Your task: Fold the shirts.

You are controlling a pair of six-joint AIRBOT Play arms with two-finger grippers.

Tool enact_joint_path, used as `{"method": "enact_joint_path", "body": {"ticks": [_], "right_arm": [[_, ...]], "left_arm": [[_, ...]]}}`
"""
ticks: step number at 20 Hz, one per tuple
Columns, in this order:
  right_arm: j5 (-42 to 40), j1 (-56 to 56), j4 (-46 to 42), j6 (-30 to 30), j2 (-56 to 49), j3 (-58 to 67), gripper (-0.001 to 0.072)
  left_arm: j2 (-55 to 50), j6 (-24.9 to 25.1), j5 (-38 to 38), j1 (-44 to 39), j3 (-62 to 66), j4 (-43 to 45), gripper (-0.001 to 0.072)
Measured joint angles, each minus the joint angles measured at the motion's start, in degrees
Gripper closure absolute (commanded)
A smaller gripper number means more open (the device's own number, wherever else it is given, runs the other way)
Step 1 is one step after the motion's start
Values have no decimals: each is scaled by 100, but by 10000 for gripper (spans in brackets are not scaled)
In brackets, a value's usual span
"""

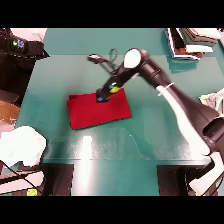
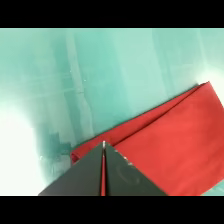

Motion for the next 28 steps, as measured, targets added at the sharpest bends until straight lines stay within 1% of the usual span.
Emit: {"method": "enact_joint_path", "body": {"ticks": [1, 2, 3, 5, 6, 7, 8, 10, 13, 14, 16, 17, 19, 20, 21, 24, 26, 28], "right_arm": [[133, -293, -166, 61, 122, -173, 197], [210, -601, -289, 105, 240, -407, 164], [223, -890, -385, 160, 332, -658, -8], [160, -1475, -356, 249, 450, -1244, -8], [50, -1744, -173, 280, 452, -1556, -8], [-46, -1958, 94, 289, 428, -1821, 10], [-142, -2144, 442, 280, 352, -2079, 44], [-321, -2345, 1073, 149, 136, -2485, 44], [-531, -2273, 1971, -46, -219, -2802, 45], [-629, -2168, 2275, -122, -330, -2830, 70], [-820, -1926, 2597, -216, -511, -2780, 197], [-925, -1801, 2693, -247, -588, -2723, 283], [-1130, -1545, 2741, -328, -697, -2579, 566], [-1209, -1443, 2798, -382, -732, -2500, 659], [-1252, -1355, 2874, -463, -741, -2411, 696], [-1307, -1231, 2951, -629, -752, -2184, 697], [-1305, -1325, 2927, -584, -555, -2149, 697], [-1305, -1596, 2754, -450, -133, -2277, 697]], "left_arm": [[9, 0, 0, 9, 0, 0, 677], [9, 0, -11, 13, 0, 0, 677], [9, 0, -20, 15, 0, 0, 677], [9, 0, -26, 22, 0, -2, 677], [9, 0, -28, 22, 0, -4, 677], [9, 0, -26, 22, 0, -9, 677], [9, 0, -13, 24, 0, -15, 677], [9, 31, 11, 26, 0, -20, 677], [9, 92, 52, 26, -33, -35, 677], [9, 111, 63, 26, -57, -44, 676], [9, 125, 90, 26, -114, -48, 677], [9, 131, 94, 28, -131, -48, 677], [7, 138, 98, 28, -153, -57, 677], [4, 138, 92, 26, -162, -61, 677], [4, 140, 83, 24, -168, -61, 677], [4, 146, 9, -105, -175, -52, 677], [4, 149, -20, -299, -179, -50, 677], [4, 149, -28, -560, -177, -50, 677]]}}
